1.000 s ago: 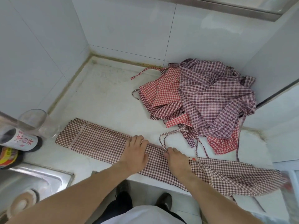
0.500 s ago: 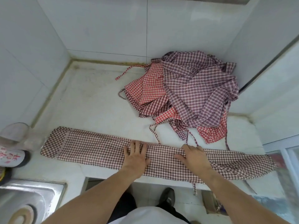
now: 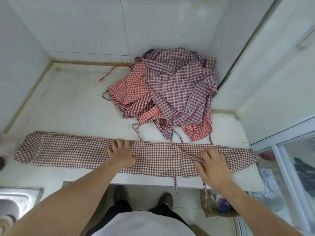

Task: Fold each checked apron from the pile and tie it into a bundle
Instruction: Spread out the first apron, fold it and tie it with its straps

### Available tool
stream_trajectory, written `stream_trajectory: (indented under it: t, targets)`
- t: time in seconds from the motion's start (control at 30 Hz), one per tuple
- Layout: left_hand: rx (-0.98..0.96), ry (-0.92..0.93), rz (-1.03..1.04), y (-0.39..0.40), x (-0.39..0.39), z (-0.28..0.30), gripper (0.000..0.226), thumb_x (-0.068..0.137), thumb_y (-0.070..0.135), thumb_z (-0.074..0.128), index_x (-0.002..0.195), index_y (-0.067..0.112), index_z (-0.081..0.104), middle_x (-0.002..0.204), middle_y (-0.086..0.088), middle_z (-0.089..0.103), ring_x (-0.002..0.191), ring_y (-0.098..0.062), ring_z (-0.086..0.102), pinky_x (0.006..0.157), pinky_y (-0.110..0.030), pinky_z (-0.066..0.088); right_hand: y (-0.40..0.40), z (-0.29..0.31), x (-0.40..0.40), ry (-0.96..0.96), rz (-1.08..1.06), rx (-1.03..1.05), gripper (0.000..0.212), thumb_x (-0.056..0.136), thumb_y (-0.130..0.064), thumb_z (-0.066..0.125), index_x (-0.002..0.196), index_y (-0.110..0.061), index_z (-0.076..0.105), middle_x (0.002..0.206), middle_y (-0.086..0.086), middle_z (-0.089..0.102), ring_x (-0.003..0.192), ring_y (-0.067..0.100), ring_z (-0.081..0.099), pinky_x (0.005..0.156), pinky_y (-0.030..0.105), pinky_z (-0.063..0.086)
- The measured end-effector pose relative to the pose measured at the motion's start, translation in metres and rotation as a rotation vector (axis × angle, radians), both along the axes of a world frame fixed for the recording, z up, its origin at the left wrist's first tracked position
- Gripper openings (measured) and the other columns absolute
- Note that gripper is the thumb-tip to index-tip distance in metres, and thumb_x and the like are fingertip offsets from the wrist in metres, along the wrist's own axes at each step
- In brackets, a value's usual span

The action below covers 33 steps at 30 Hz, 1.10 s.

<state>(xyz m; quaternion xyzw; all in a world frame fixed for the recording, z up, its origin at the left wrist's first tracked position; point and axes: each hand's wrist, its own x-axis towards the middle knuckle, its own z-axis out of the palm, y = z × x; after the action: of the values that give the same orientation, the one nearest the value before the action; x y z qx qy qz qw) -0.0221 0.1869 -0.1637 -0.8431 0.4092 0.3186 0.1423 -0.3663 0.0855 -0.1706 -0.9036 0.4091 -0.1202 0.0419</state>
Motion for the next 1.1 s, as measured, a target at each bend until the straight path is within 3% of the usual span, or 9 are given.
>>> stream_trajectory:
  t: [0.13, 0.37, 0.57, 0.67, 0.73, 0.8, 0.93, 1.0, 1.1]
  targets:
    - [-0.045, -0.035, -0.002, 0.007, -0.001, -0.011, 0.094, 0.094, 0.067, 0.038, 0.155, 0.016, -0.013, 0.163, -0.015, -0.018, 0.150, -0.038, -0.018, 0.122, -0.056, 0.002, 0.007, -0.026, -0.032, 0.111, -0.030, 0.051, 0.061, 0.095, -0.067, 0.032, 0.103, -0.019, 0.067, 0.099, -0.003, 0.063, 0.092, 0.020, 0.055, 0.082, 0.039, 0.048]
    - [-0.103, -0.050, -0.003, 0.013, 0.008, -0.017, 0.093, 0.091, 0.069, 0.044, 0.155, 0.018, -0.001, 0.162, -0.007, -0.005, 0.151, -0.028, -0.012, 0.124, -0.049, 0.005, 0.004, -0.042, -0.072, 0.057, -0.174, -0.061, 0.076, 0.105, -0.054, 0.023, 0.066, -0.008, 0.069, 0.072, 0.003, 0.058, 0.075, 0.026, 0.051, 0.070, 0.040, 0.037]
    - [-0.088, -0.075, 0.023, 0.011, 0.001, -0.014, 0.094, 0.093, 0.065, 0.045, 0.156, 0.023, -0.010, 0.163, -0.009, -0.008, 0.152, -0.030, -0.013, 0.123, -0.053, 0.003, -0.007, -0.034, -0.073, 0.126, -0.392, 0.111, 0.078, 0.100, -0.057, 0.025, 0.068, -0.005, 0.074, 0.103, 0.010, 0.072, 0.090, 0.032, 0.054, 0.080, 0.045, 0.039]
    - [-0.060, -0.123, 0.105, 0.000, -0.018, -0.008, 0.098, 0.094, 0.056, 0.053, 0.156, 0.023, -0.016, 0.162, -0.021, -0.008, 0.151, -0.038, -0.007, 0.122, -0.054, 0.007, -0.007, -0.034, -0.066, 0.192, -0.413, 0.145, 0.072, 0.098, -0.052, 0.030, 0.069, -0.003, 0.075, 0.130, 0.015, 0.064, 0.094, 0.034, 0.055, 0.080, 0.045, 0.038]
    - [-0.124, -0.204, 0.104, -0.004, -0.038, 0.001, 0.094, 0.092, 0.044, 0.061, 0.154, 0.018, -0.005, 0.157, -0.024, 0.006, 0.147, -0.041, 0.010, 0.119, -0.052, 0.020, -0.007, -0.035, -0.064, 0.232, -0.421, 0.140, 0.070, 0.097, -0.051, 0.032, 0.065, -0.006, 0.075, 0.136, 0.016, 0.060, 0.096, 0.035, 0.055, 0.079, 0.045, 0.036]
    - [-0.329, -0.280, -0.014, -0.004, -0.058, 0.007, 0.075, 0.085, 0.025, 0.066, 0.143, 0.013, 0.020, 0.142, -0.019, 0.029, 0.130, -0.034, 0.033, 0.110, -0.047, 0.034, -0.006, -0.036, -0.061, 0.235, -0.428, 0.129, 0.068, 0.097, -0.051, 0.033, 0.064, -0.009, 0.076, 0.137, 0.016, 0.059, 0.097, 0.035, 0.054, 0.078, 0.045, 0.036]
    - [-0.651, -0.045, -0.187, -0.021, -0.111, 0.003, 0.045, 0.083, 0.018, 0.063, 0.122, 0.008, 0.042, 0.121, -0.013, 0.043, 0.109, -0.027, 0.043, 0.096, -0.046, 0.047, -0.006, -0.036, -0.057, 0.184, -0.466, 0.105, 0.073, 0.098, -0.053, 0.028, 0.065, -0.009, 0.076, 0.128, 0.017, 0.064, 0.095, 0.035, 0.054, 0.078, 0.045, 0.039]
    - [-0.543, 0.072, -0.167, -0.030, -0.139, 0.000, 0.050, 0.090, 0.034, 0.059, 0.130, 0.011, 0.039, 0.129, -0.012, 0.039, 0.119, -0.028, 0.041, 0.102, -0.050, 0.044, -0.004, -0.036, -0.056, 0.167, -0.461, 0.111, 0.074, 0.102, -0.054, 0.028, 0.065, -0.010, 0.076, 0.127, 0.018, 0.063, 0.096, 0.035, 0.054, 0.078, 0.047, 0.040]
    - [-0.243, 0.000, -0.195, -0.041, -0.161, -0.009, 0.063, 0.096, 0.052, 0.046, 0.144, 0.017, 0.023, 0.147, -0.012, 0.024, 0.135, -0.031, 0.028, 0.109, -0.055, 0.033, -0.007, -0.037, -0.061, 0.158, -0.433, 0.126, 0.052, 0.098, -0.046, 0.050, 0.068, -0.011, 0.075, 0.132, 0.018, 0.060, 0.099, 0.037, 0.056, 0.081, 0.049, 0.042]
